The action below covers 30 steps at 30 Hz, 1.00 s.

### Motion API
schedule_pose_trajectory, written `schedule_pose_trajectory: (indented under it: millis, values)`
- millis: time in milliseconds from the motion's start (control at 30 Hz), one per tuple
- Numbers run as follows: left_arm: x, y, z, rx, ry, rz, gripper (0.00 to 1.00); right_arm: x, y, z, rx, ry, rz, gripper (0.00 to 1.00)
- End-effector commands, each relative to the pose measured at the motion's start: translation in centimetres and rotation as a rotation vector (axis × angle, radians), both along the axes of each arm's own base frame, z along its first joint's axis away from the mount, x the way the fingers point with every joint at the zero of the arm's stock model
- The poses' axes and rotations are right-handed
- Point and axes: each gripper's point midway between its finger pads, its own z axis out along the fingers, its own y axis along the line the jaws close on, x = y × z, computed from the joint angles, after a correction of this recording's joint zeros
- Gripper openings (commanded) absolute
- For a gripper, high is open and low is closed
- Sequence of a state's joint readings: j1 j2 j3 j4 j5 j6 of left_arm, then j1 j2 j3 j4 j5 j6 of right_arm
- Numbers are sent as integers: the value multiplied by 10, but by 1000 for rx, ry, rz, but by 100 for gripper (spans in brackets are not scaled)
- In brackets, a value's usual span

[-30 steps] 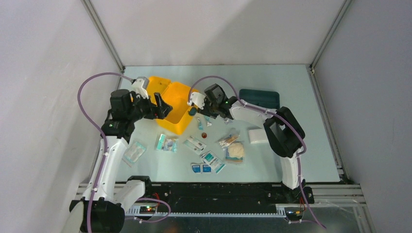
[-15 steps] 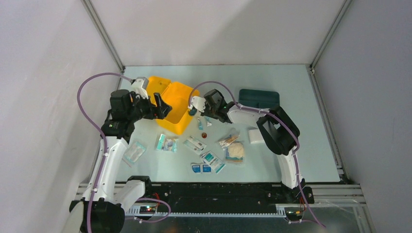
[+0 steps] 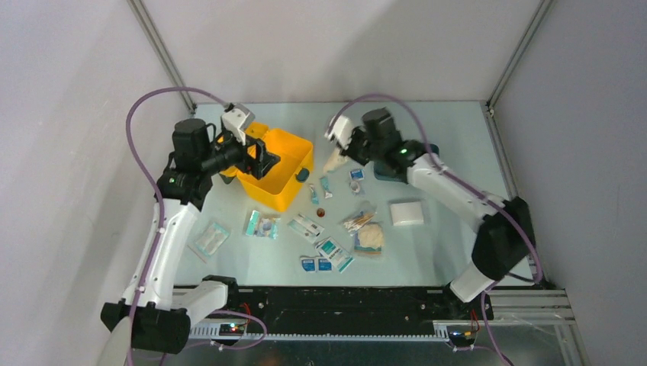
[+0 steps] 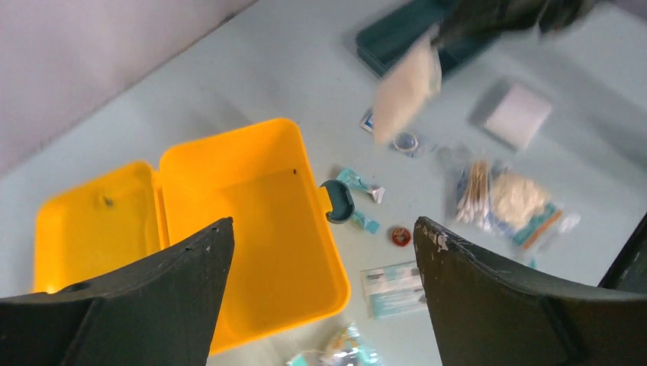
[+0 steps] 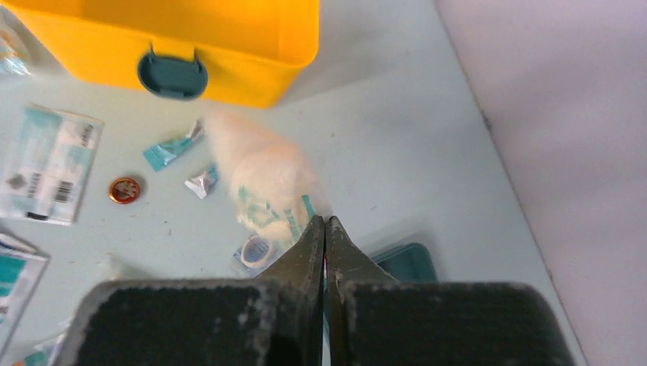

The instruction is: Organize the medicine kit

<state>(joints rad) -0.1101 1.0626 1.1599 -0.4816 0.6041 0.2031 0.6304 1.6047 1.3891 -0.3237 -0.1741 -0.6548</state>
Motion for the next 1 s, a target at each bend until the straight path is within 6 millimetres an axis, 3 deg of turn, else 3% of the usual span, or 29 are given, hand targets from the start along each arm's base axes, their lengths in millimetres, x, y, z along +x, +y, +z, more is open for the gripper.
schedule_pose_trajectory:
  millis: [0,133,233,467,600,833,967]
  values:
    - [1,-35,6,163,-177,-340,92,-42,-9,38,187,189,196,0]
    - [-2,-68,-1,171,-173,-483,94,-52,-18,47,193,183,205,0]
    - [-6,-92,-10,179,-151,-549,94,-61,-13,54,226,203,221,0]
    - [-3,-126,-20,230,-165,-622,94,-82,-1,65,200,211,316,0]
    - [-5,-144,-27,221,-136,-668,93,-90,7,72,209,220,348,0]
    - [-21,-161,-29,123,-46,-735,91,-86,10,80,235,220,327,0]
    - [-19,-161,-40,137,-20,-730,78,-87,12,88,263,231,340,0]
